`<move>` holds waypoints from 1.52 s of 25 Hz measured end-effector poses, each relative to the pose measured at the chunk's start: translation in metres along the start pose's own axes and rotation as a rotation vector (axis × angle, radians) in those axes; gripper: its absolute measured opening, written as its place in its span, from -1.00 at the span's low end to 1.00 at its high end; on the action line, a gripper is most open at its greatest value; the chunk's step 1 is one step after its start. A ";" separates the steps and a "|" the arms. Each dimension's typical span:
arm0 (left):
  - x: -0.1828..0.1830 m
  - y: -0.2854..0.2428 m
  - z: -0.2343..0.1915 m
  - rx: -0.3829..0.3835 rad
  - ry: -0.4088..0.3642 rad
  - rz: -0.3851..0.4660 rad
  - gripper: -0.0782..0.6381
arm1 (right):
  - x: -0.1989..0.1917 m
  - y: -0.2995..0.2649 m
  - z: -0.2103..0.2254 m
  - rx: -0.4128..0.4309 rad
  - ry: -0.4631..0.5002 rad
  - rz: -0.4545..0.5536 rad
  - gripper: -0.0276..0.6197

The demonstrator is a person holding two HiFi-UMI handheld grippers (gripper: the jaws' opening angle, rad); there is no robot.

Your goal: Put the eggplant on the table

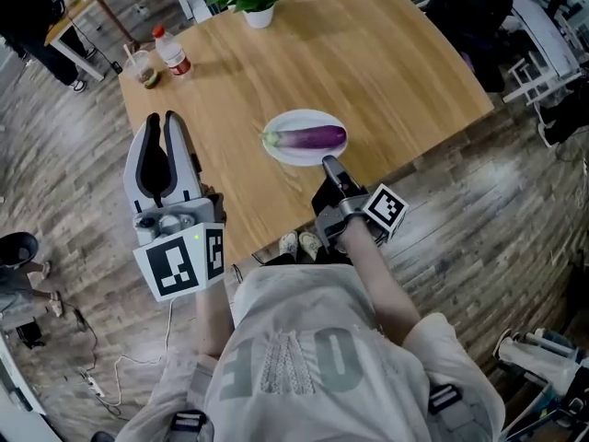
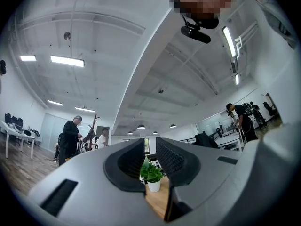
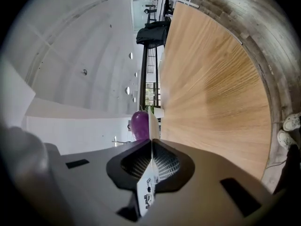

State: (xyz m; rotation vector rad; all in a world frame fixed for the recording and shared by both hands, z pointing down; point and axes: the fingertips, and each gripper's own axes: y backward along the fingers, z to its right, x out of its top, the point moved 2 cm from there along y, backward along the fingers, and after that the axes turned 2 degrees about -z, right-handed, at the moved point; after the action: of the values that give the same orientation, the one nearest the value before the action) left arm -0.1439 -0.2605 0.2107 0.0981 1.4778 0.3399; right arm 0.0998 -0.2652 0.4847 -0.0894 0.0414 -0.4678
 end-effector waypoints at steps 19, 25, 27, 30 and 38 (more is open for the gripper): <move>-0.035 -0.034 -0.006 0.064 -0.080 -0.111 -0.55 | 0.022 -0.060 0.088 -0.085 -0.051 -0.040 -0.84; -0.041 -0.037 -0.011 0.081 -0.074 -0.123 -0.55 | 0.025 -0.065 0.098 -0.131 -0.080 -0.028 -0.84; -0.040 -0.038 -0.011 0.078 -0.076 -0.119 -0.55 | 0.025 -0.065 0.102 -0.160 -0.077 -0.029 -0.84; -0.039 -0.039 -0.010 0.074 -0.079 -0.119 -0.55 | 0.026 -0.061 0.104 -0.182 -0.067 -0.026 -0.84; -0.031 -0.034 -0.011 0.079 -0.106 -0.098 -0.55 | 0.028 -0.061 0.112 -0.276 -0.026 -0.035 -0.83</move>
State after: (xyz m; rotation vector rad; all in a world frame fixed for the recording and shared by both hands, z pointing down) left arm -0.1511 -0.3030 0.2297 0.1057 1.3860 0.1942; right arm 0.1037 -0.3237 0.6019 -0.3677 0.0791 -0.4935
